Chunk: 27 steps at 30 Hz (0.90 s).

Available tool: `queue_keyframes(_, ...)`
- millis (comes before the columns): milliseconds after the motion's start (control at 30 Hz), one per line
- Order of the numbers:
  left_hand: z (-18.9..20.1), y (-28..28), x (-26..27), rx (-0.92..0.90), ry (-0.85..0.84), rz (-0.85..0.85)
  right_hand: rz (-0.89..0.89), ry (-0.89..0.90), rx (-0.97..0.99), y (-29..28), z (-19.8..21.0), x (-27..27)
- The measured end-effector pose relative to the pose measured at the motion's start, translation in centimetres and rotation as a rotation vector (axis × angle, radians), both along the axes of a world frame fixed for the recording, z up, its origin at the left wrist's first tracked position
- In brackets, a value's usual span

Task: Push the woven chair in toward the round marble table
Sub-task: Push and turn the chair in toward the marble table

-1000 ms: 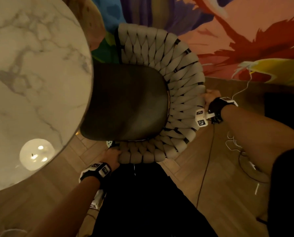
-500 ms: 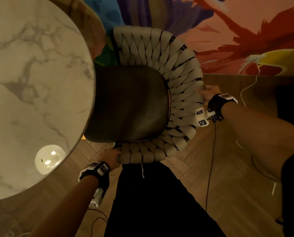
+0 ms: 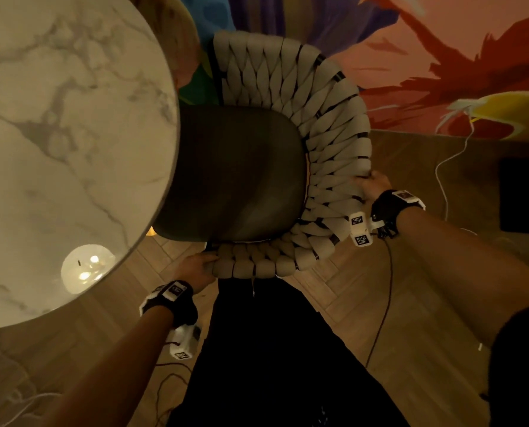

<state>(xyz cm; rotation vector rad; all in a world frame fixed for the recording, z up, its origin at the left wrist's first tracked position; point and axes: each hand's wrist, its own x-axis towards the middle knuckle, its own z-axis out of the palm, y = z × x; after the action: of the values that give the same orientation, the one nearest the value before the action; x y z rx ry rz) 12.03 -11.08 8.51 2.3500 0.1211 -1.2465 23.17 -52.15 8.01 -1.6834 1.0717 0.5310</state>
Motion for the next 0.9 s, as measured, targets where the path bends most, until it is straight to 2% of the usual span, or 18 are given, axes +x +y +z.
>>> queue_keyframes(67,0.1,0.5,-1.3,-0.117,-0.010,0.389,-0.028,0.026,0.044,0.7,0.0,-1.7)
queue_keyframes(167,0.4,0.5,-3.2,-0.244,0.036,1.099,-0.090,0.074,0.075,1.4,-0.5,-4.1)
queue_keyframes(200,0.4,0.3,-3.7,-0.288,0.092,1.267,-0.115,0.092,0.089,1.7,-0.7,-4.7)
queue_keyframes(267,0.4,-0.2,-4.0,-0.395,0.170,1.434,-0.160,0.120,0.117,2.3,-0.8,-5.3)
queue_keyframes(333,0.3,-0.5,-4.0,-0.453,0.193,1.506,-0.168,0.129,0.100,2.5,-1.3,-5.5)
queue_keyframes(500,-0.7,-0.5,-2.1,-0.464,0.295,1.669,-0.165,0.134,0.087,2.5,-1.1,-5.1)
queue_keyframes(700,-1.8,0.4,-2.1,-0.420,0.270,1.587,-0.144,0.129,0.045,2.5,-1.0,-5.3)
queue_keyframes(900,-2.1,0.8,-3.1,-0.398,0.340,1.570,-0.148,0.148,0.084,2.8,0.0,-6.2)
